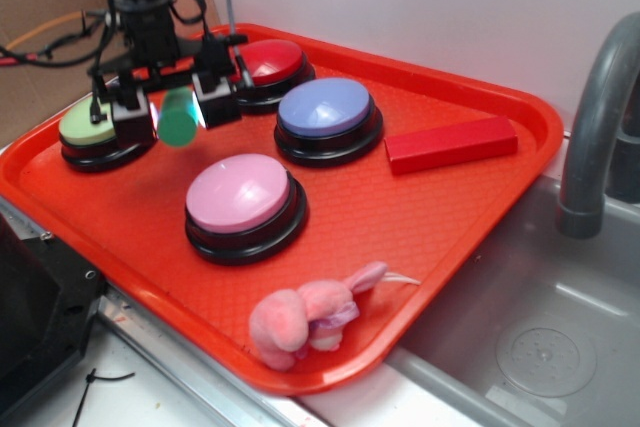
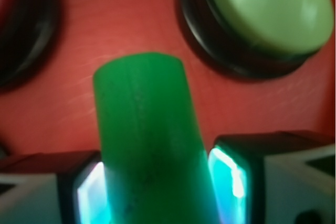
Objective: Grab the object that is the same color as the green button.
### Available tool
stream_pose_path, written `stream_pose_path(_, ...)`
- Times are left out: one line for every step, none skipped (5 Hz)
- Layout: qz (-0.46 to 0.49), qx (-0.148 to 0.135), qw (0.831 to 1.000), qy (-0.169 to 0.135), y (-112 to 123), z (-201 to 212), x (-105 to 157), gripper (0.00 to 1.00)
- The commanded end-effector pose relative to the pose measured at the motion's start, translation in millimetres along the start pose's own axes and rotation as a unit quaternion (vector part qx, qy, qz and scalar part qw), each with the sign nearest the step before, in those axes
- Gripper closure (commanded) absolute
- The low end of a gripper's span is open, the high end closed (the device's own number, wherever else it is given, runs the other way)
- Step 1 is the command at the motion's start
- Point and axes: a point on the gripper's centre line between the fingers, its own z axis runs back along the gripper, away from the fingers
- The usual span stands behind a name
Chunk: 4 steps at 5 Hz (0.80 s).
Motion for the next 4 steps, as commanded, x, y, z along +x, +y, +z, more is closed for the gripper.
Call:
stream_pose_path(-0.242,-0.004,0.970,-0.039,-1.8,82.5,-17.9,1.00)
stream_pose_path(-0.359,-0.028,0.931,-0.064,6.4,110.5,-30.7,1.00)
stream_pose_path(-0.407,-0.049,0.909,-0.076,18.1,121.4,-31.7,1.00)
stream_pose_path(-0.421,-0.050,0.903,-0.072,21.2,117.4,-27.3,1.00)
